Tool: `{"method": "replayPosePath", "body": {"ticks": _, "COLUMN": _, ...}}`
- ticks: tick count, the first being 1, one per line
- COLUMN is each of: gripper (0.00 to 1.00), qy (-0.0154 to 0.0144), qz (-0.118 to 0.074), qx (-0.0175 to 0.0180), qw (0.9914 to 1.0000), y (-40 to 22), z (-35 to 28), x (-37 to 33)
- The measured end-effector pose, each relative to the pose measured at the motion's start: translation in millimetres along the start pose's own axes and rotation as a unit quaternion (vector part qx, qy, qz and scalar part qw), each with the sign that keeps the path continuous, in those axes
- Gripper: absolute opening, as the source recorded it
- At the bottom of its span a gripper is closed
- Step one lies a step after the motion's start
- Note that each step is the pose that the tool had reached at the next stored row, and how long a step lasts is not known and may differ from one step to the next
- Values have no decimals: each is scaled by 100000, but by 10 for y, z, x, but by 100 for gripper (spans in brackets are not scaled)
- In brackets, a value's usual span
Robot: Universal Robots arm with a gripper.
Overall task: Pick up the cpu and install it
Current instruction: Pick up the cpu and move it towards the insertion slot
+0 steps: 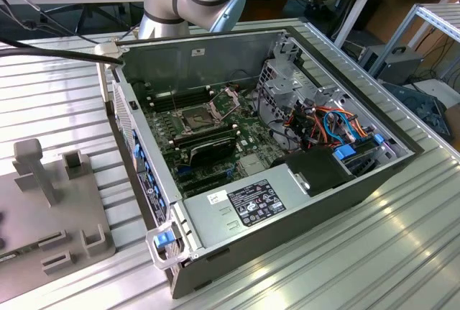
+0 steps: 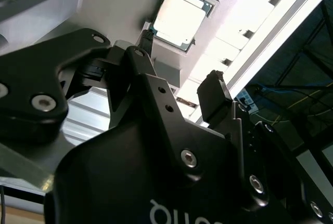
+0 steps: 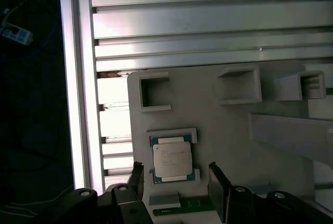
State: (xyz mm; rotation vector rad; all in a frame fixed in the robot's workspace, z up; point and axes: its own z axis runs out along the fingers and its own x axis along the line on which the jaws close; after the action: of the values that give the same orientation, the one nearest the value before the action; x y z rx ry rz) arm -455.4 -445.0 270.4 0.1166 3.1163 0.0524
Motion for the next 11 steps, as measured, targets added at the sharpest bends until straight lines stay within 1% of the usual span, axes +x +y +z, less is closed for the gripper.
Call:
{"method": "replayPosePath", "body": {"ticks": 5, "gripper": 62, "qy": 3, "qz": -1, "qx": 1, "qw": 100000, "y": -1, "z": 22, "x": 1}}
{"method": "replayPosePath", "body": {"ticks": 11, "gripper": 62, "qy": 5, "qz": -2, "qx": 0, "qw": 100000, "y": -1, "z": 34, "x": 1}}
